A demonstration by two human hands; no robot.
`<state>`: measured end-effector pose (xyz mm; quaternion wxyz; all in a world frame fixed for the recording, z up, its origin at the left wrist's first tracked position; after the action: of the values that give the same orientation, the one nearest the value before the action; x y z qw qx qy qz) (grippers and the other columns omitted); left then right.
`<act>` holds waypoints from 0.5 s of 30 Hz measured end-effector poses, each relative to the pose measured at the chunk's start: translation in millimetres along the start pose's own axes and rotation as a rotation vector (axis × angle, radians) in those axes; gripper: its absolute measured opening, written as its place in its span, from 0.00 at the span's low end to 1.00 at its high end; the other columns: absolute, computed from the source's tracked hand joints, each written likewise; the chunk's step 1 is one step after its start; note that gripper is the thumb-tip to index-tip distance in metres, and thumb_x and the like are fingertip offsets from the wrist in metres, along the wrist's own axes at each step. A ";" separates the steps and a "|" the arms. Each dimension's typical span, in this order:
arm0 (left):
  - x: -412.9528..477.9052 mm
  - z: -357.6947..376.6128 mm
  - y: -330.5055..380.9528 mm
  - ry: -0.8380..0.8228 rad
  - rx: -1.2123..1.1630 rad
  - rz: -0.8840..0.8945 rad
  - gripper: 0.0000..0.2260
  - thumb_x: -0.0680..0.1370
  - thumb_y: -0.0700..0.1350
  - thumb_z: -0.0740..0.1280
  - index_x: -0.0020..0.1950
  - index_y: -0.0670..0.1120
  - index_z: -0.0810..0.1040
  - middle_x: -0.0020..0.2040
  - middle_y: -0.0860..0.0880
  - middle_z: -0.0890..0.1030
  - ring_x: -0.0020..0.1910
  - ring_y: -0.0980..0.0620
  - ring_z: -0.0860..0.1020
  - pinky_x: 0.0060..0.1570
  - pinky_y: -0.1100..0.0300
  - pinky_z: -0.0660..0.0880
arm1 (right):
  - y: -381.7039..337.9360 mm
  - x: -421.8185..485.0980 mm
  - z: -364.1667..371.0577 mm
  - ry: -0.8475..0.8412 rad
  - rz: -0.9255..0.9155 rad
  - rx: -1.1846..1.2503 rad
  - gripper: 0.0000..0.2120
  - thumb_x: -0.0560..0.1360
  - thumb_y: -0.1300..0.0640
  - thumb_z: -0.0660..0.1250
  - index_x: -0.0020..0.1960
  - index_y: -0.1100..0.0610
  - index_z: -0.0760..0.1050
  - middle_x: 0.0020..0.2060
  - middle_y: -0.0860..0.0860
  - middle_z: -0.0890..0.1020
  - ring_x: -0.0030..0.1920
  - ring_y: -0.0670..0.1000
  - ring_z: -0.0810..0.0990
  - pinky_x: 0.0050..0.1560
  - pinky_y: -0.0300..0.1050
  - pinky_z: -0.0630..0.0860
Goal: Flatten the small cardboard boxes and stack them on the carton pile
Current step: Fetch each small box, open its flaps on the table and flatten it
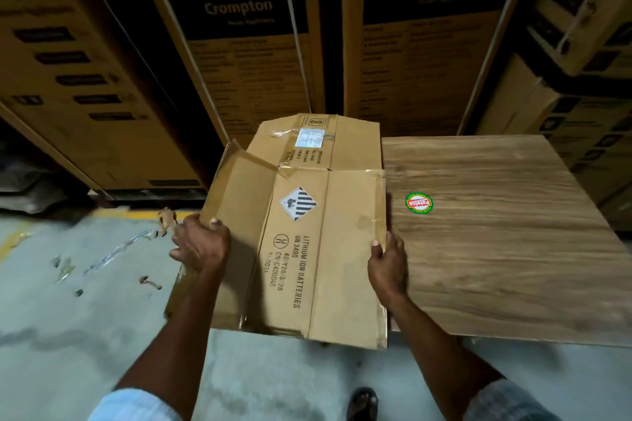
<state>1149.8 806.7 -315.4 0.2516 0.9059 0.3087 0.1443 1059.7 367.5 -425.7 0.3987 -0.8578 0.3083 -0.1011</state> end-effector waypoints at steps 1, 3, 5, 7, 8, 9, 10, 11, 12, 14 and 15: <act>-3.7 -0.3 -4.9 0.004 0.047 -0.005 0.17 0.79 0.49 0.67 0.65 0.42 0.77 0.66 0.36 0.74 0.67 0.36 0.70 0.66 0.41 0.63 | -0.2 1.3 1.7 -0.027 0.009 -0.029 0.20 0.82 0.55 0.63 0.70 0.63 0.73 0.67 0.61 0.75 0.65 0.64 0.74 0.66 0.56 0.72; -9.5 11.8 -28.0 -0.072 0.149 -0.075 0.17 0.79 0.49 0.67 0.63 0.41 0.78 0.65 0.35 0.74 0.66 0.35 0.70 0.66 0.42 0.65 | 5.8 8.8 9.9 -0.129 0.050 -0.123 0.20 0.82 0.55 0.62 0.71 0.62 0.72 0.66 0.62 0.75 0.66 0.64 0.74 0.67 0.53 0.71; -9.8 42.4 -63.5 -0.269 0.242 -0.155 0.18 0.78 0.50 0.68 0.63 0.41 0.78 0.65 0.35 0.74 0.65 0.36 0.70 0.65 0.44 0.67 | 13.6 12.8 14.6 -0.245 0.099 -0.214 0.22 0.81 0.53 0.61 0.74 0.57 0.70 0.67 0.61 0.74 0.67 0.63 0.73 0.67 0.51 0.71; -12.9 72.6 -88.5 -0.461 0.300 -0.126 0.19 0.78 0.53 0.69 0.62 0.41 0.77 0.63 0.35 0.76 0.63 0.35 0.74 0.64 0.45 0.73 | 18.2 12.9 11.0 -0.331 0.137 -0.305 0.23 0.78 0.49 0.62 0.72 0.53 0.71 0.66 0.58 0.75 0.67 0.62 0.74 0.66 0.52 0.73; -14.1 85.0 -94.8 -0.512 0.294 -0.094 0.20 0.78 0.56 0.69 0.62 0.42 0.77 0.62 0.35 0.78 0.61 0.34 0.76 0.62 0.44 0.75 | 19.8 12.4 9.7 -0.370 0.154 -0.312 0.24 0.75 0.48 0.63 0.69 0.53 0.74 0.65 0.57 0.77 0.66 0.61 0.76 0.65 0.51 0.75; -14.3 96.9 -96.9 -0.539 0.279 -0.050 0.22 0.77 0.60 0.69 0.61 0.44 0.77 0.61 0.35 0.78 0.60 0.34 0.77 0.62 0.42 0.75 | 21.7 10.0 7.3 -0.409 0.172 -0.280 0.25 0.70 0.49 0.63 0.65 0.55 0.77 0.63 0.57 0.80 0.64 0.61 0.78 0.63 0.51 0.77; -17.0 105.4 -92.8 -0.545 0.277 -0.008 0.27 0.74 0.65 0.68 0.62 0.46 0.76 0.63 0.35 0.77 0.62 0.33 0.76 0.65 0.38 0.73 | 23.3 6.3 4.8 -0.438 0.184 -0.236 0.25 0.66 0.50 0.63 0.61 0.56 0.79 0.61 0.58 0.82 0.61 0.61 0.80 0.61 0.51 0.79; -24.5 106.2 -79.8 -0.535 0.277 0.013 0.32 0.71 0.69 0.67 0.65 0.48 0.74 0.67 0.34 0.74 0.67 0.32 0.72 0.70 0.33 0.67 | 26.1 2.7 0.6 -0.456 0.193 -0.207 0.25 0.64 0.51 0.63 0.59 0.57 0.80 0.59 0.58 0.83 0.59 0.61 0.82 0.58 0.51 0.81; -36.5 99.1 -55.2 -0.509 0.264 0.038 0.36 0.72 0.70 0.67 0.71 0.48 0.71 0.74 0.33 0.68 0.74 0.31 0.64 0.73 0.28 0.58 | 28.8 -1.2 -6.4 -0.460 0.205 -0.188 0.24 0.63 0.51 0.64 0.57 0.57 0.81 0.57 0.58 0.83 0.57 0.61 0.83 0.57 0.50 0.81; -68.0 91.0 15.4 -0.507 0.252 0.197 0.36 0.77 0.62 0.69 0.78 0.44 0.65 0.78 0.32 0.60 0.79 0.35 0.55 0.75 0.30 0.53 | 31.1 -6.9 -28.6 -0.394 0.208 -0.134 0.21 0.65 0.50 0.65 0.55 0.56 0.81 0.55 0.56 0.84 0.55 0.59 0.83 0.54 0.49 0.82; -89.3 91.7 60.1 -0.546 0.207 0.321 0.33 0.78 0.59 0.71 0.76 0.42 0.68 0.76 0.33 0.65 0.78 0.36 0.60 0.74 0.36 0.60 | 29.7 -9.1 -44.3 -0.337 0.188 -0.094 0.21 0.66 0.48 0.66 0.56 0.56 0.81 0.55 0.55 0.85 0.55 0.58 0.84 0.55 0.49 0.81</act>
<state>1148.7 675.6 -368.3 0.2059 0.9688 0.0963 -0.0983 1020.7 330.9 -417.8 0.4117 -0.8478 0.3203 0.0959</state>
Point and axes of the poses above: each hand's wrist, its own x-axis towards the middle knuckle, its own z-axis out of the palm, y = z × x, the point moved 10 cm from there along x, towards the middle knuckle
